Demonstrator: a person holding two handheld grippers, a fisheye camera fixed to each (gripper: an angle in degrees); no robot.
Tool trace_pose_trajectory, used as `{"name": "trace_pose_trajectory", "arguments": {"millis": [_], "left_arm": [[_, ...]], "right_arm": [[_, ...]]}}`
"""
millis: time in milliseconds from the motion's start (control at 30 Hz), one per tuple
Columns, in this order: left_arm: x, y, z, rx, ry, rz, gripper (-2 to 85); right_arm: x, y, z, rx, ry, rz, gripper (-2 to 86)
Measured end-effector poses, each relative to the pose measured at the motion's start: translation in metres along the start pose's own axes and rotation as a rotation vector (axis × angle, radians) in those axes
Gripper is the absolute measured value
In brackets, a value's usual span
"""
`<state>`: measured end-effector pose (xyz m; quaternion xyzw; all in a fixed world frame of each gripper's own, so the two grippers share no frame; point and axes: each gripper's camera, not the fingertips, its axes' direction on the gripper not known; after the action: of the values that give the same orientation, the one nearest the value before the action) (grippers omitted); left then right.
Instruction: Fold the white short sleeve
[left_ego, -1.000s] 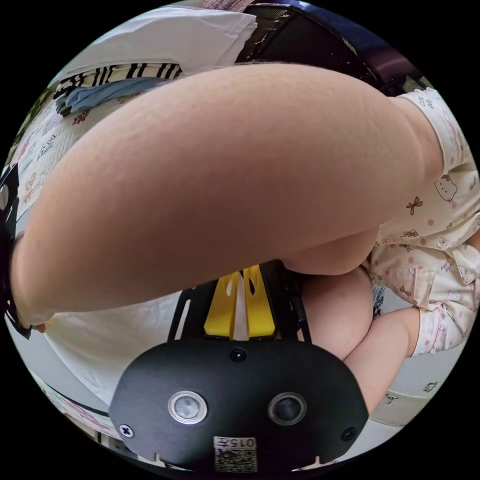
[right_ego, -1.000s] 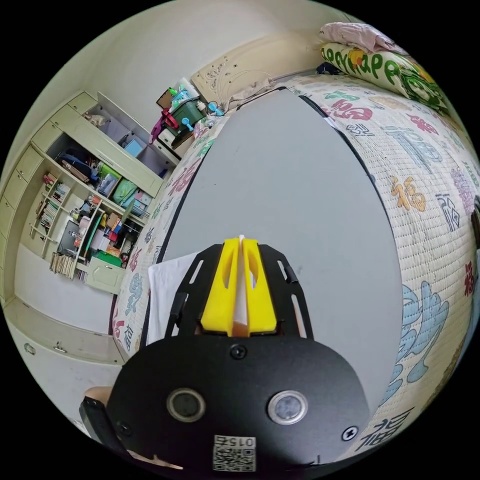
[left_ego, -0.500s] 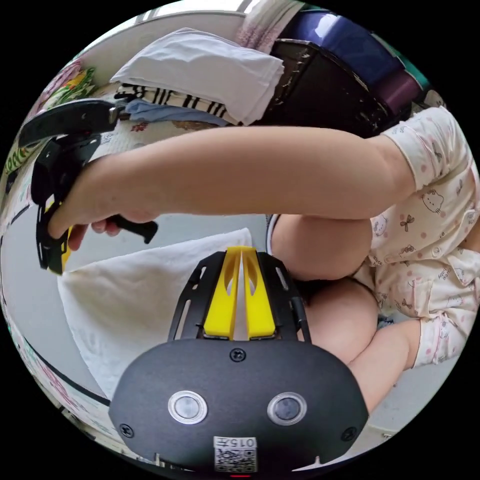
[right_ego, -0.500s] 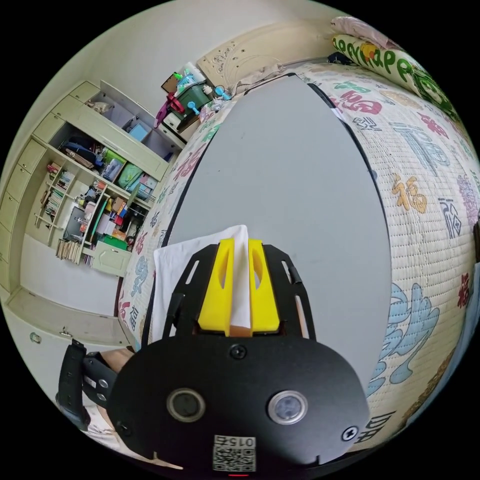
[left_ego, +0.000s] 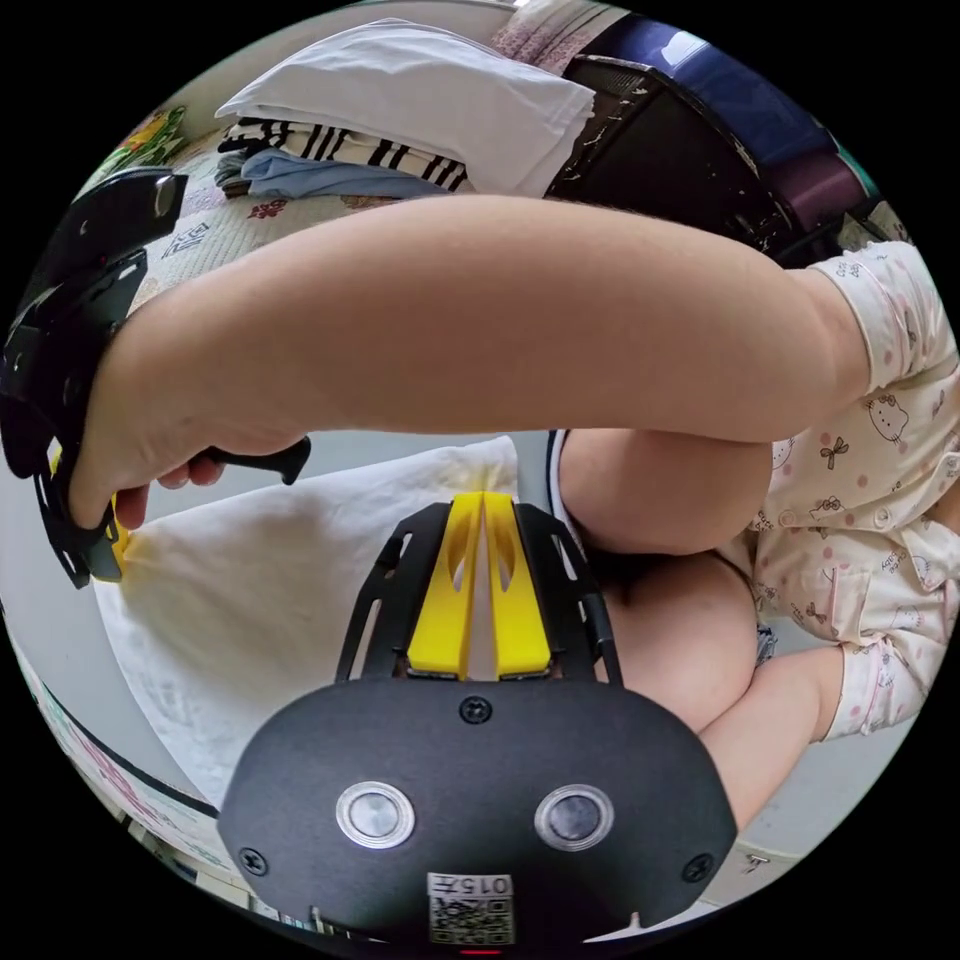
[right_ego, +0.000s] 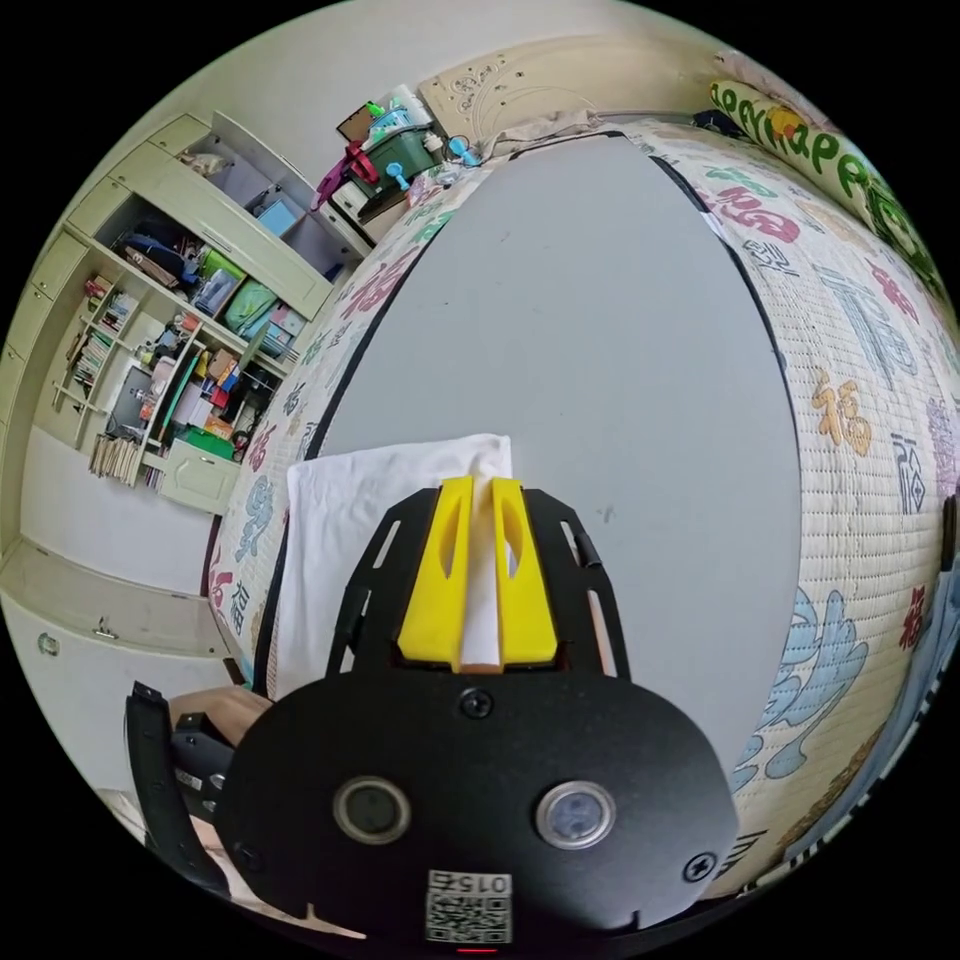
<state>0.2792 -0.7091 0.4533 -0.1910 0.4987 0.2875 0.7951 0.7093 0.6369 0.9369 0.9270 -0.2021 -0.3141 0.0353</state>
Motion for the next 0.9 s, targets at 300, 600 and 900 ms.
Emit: {"name": "trace_pose_trajectory", "arguments": {"millis": [300, 600, 900], "left_arm": [[-0.006, 0.164, -0.004, 0.336, 0.023, -0.248, -0.6], [0.014, 0.556, 0.071, 1.158, -0.295, -1.468, 10.2], [0.044, 0.683, 0.267, 1.409, -0.037, -1.711, 13.9]], "right_arm": [[0.018, 0.006, 0.0, 0.028, -0.014, 0.034, 7.7], [0.017, 0.01, 0.035, -0.017, 0.01, 0.011, 8.2], [0.014, 0.022, 0.06, -0.021, 0.057, -0.009, 7.8]]}}
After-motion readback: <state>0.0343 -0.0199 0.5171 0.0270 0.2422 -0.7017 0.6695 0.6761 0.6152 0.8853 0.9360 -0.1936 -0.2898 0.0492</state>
